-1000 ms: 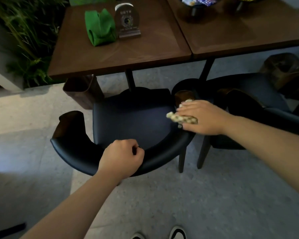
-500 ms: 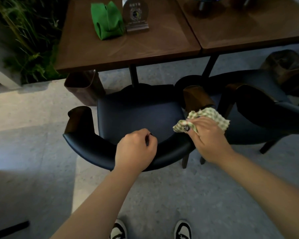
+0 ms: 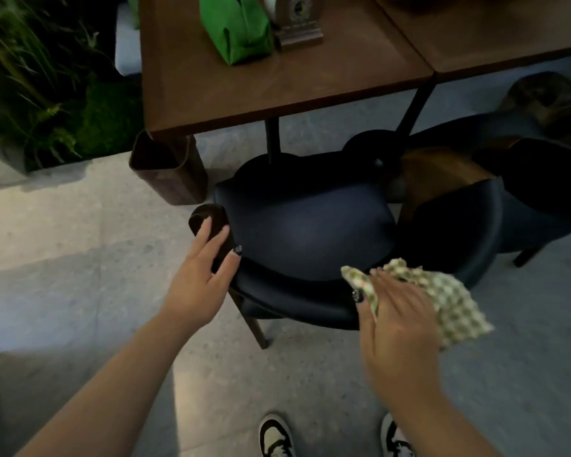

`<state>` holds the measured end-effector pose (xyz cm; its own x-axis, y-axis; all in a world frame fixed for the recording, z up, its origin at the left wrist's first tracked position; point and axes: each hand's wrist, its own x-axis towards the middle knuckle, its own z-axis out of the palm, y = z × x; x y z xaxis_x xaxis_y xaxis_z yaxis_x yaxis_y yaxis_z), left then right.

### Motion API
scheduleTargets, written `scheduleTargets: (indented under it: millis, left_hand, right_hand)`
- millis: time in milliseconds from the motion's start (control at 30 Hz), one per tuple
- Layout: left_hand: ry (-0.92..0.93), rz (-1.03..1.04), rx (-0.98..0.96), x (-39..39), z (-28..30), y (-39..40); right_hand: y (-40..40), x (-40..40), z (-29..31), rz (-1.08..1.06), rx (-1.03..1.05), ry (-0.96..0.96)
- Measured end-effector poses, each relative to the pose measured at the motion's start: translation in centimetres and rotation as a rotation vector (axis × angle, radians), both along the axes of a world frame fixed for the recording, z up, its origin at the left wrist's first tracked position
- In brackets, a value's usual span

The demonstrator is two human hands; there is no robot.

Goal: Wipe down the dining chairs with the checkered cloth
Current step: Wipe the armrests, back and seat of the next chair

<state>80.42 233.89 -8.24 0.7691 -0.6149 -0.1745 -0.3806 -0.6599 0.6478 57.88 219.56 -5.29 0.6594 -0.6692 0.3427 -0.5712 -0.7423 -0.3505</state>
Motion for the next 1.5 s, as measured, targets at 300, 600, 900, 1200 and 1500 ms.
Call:
scheduleTargets:
  millis: [300, 600, 900, 1200, 1500]
  left_hand:
    - [0.807, 0.392, -0.621, 2.0, -3.5, 2.2]
    - [1.258, 0.638, -0.8, 2.7, -3.7, 1.3]
    - [1.225, 0.862, -0.881, 1.8, -2.7, -1.0]
    - [1.072, 1.097, -0.501, 3.1, -0.7, -5.6]
    - [0.792, 1.275, -0.52, 2.6, 0.1, -5.7]
  right_hand:
    - [8.8, 13.5, 1.4, -0.008, 0.215, 0.237]
    - [9.5, 17.9, 2.4, 0.103, 0.378, 0.242]
    - [5.5, 27.1, -1.1, 0.306, 0.572, 0.384]
    - [0.2, 30.4, -9.5, -0.243, 1.643, 0.115]
    - [1.1, 24.9, -7.0, 0.172, 1.316, 0.054]
